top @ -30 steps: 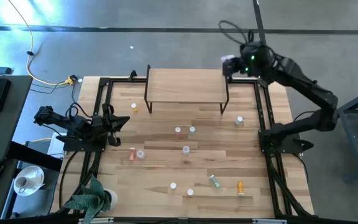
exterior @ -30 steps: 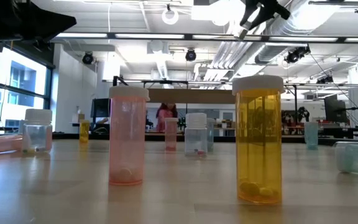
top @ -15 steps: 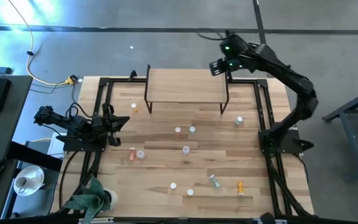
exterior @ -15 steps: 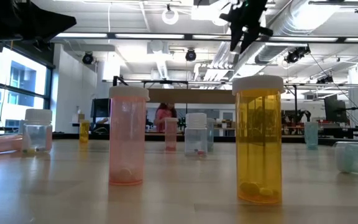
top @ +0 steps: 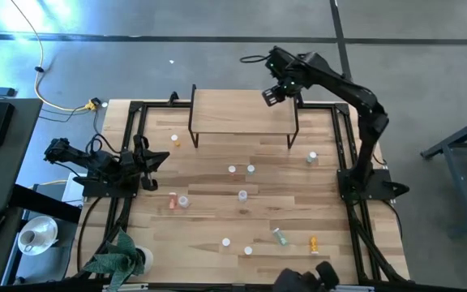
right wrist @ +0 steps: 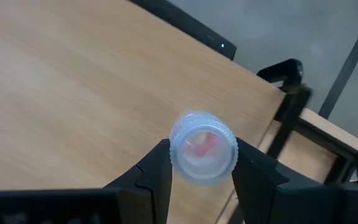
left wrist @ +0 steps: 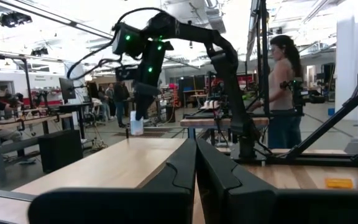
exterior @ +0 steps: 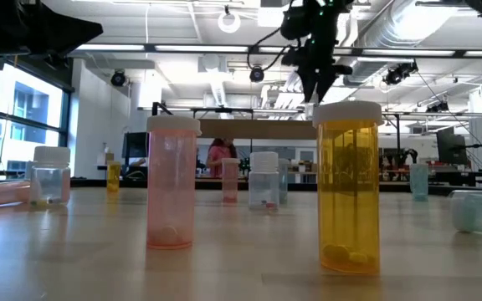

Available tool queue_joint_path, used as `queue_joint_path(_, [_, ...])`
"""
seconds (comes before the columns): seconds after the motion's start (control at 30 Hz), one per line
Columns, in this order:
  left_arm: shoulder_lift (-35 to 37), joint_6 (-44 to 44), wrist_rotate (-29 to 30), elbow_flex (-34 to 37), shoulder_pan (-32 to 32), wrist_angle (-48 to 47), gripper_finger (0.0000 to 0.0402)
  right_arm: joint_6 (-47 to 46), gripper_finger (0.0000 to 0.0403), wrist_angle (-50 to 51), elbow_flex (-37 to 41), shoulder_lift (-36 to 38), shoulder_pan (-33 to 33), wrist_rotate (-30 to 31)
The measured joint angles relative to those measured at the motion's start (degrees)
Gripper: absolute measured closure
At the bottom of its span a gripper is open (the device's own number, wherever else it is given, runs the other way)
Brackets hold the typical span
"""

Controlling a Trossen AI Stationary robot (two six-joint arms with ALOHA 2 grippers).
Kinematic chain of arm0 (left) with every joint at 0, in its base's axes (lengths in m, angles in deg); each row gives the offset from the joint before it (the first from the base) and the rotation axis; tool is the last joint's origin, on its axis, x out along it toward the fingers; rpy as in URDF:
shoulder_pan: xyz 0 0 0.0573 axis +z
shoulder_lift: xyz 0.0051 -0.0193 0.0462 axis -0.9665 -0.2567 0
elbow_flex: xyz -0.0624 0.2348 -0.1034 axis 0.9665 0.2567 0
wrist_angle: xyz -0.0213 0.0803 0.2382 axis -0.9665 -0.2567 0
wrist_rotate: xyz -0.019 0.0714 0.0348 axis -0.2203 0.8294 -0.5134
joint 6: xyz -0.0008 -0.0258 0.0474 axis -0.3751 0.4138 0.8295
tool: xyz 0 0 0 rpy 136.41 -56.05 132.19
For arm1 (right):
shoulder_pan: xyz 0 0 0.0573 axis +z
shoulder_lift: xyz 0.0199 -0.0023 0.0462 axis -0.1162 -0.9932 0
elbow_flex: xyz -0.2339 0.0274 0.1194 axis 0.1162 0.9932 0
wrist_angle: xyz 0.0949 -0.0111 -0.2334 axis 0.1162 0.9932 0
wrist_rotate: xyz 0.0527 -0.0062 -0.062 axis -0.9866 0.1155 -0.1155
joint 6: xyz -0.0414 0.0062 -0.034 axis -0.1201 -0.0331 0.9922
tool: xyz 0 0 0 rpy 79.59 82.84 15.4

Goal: Pick and place medicine bottles onto shelf by color
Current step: Put the top right white pill bottle on the shelf, then put the top left orange pill bottle on the shelf

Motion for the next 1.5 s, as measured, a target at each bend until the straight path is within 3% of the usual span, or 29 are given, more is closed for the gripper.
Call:
queue_joint_path(0.57, [0.00,1.04,-0.02,0.00,0.02,0.00,0.0401,1.30,0.0278,-0.96,0.07,-3.47,-0.02,-1.22])
queue_joint_path(0.93, [0.00,1.04,0.00,0.00,0.01,0.00,0.0401,2.79,0.0207,-1.74,0.11,-3.58,-0.02,-0.74])
queue_joint_path(1.17, [0.00,2.11,-0.01,0.00,0.01,-0.80,0.0401,3.86,0.0200,-0.86,-1.11,-3.32,0.00,-0.74])
queue_joint_path(1.5, [0.01,3.03,-0.01,0.00,0.02,-1.58,0.0387,6.26,0.0199,2.84,-5.56,2.66,3.60,-0.44])
